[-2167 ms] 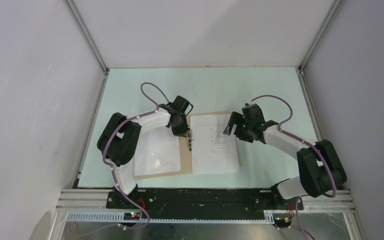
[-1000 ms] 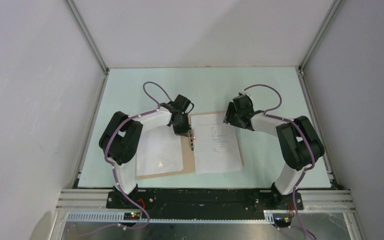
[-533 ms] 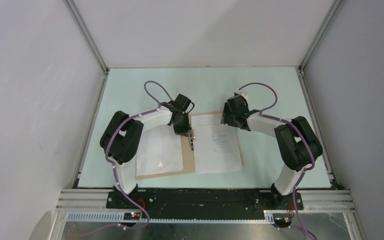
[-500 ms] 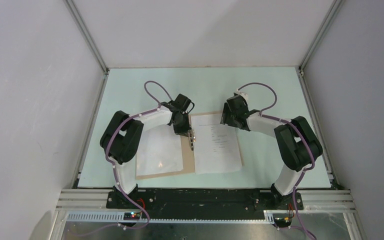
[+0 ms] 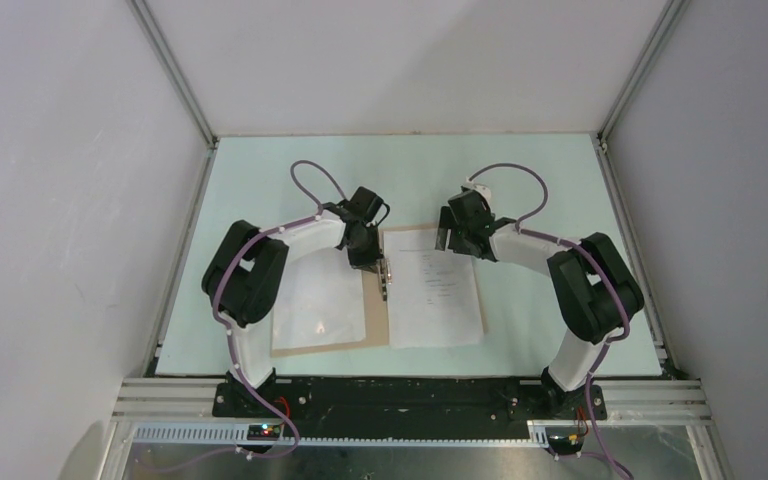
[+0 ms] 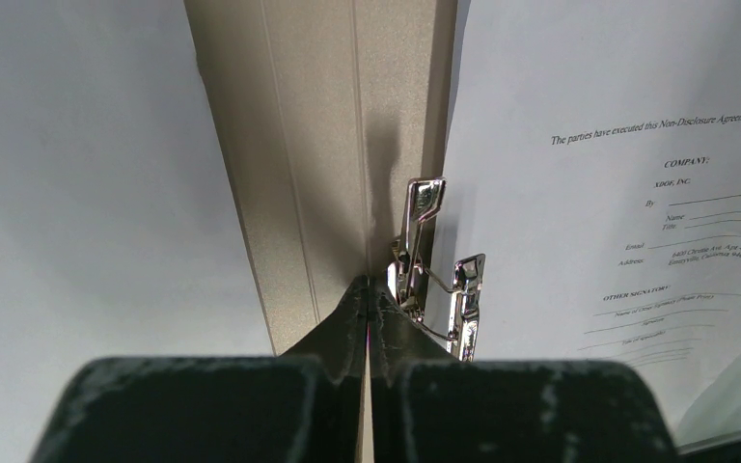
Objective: Put the files into the folder
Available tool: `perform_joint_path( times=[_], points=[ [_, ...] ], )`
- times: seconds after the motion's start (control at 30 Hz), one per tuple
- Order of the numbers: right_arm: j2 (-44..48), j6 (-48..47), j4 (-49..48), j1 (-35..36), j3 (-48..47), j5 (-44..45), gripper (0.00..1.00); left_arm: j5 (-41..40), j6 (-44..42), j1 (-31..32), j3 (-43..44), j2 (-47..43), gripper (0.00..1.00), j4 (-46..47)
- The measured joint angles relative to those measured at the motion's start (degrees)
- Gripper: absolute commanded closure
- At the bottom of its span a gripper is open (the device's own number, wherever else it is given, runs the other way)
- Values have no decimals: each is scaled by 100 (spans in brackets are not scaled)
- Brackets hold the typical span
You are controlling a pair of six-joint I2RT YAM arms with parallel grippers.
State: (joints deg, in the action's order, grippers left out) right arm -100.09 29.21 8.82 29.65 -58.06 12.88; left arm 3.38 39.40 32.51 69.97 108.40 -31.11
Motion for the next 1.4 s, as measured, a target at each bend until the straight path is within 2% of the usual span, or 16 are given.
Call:
perform_joint_path(
  times=[0.3,0.47,0.6,0.63,0.67,0.8,0.87,0.97,1.1,1.23,1.4],
  points=[
    [55,-76,179,-138,-166,-129,15,52,-2,26,44,46,100,85],
    [494,-74,660,-214,-168,7,16,120,-13,42,76,85,100,131],
    [1051,-31,1285,48,-166,302,32,138,-42,44,76,87,100,146],
    [1178,4,1414,175,-155,354,36,138,-44,44,76,87,100,146],
    [1331,79,1521,361,-94,444,45,136,-44,44,76,87,100,146],
    [2367,776,2068,1757,592,616,74,138,-46,44,76,87,100,149],
    [2815,1215,2328,2433,909,616,80,136,-44,46,76,87,100,151],
    [3152,2159,2726,3488,1292,699,84,140,-44,48,76,90,100,160],
    [2863,3029,2883,4380,1421,767,89,153,-42,48,76,96,100,179],
    [2312,3550,2706,4767,1445,761,91,160,-42,48,76,98,100,188],
    [1827,3748,2435,4863,1484,730,92,162,-42,48,76,98,100,190]
  ],
)
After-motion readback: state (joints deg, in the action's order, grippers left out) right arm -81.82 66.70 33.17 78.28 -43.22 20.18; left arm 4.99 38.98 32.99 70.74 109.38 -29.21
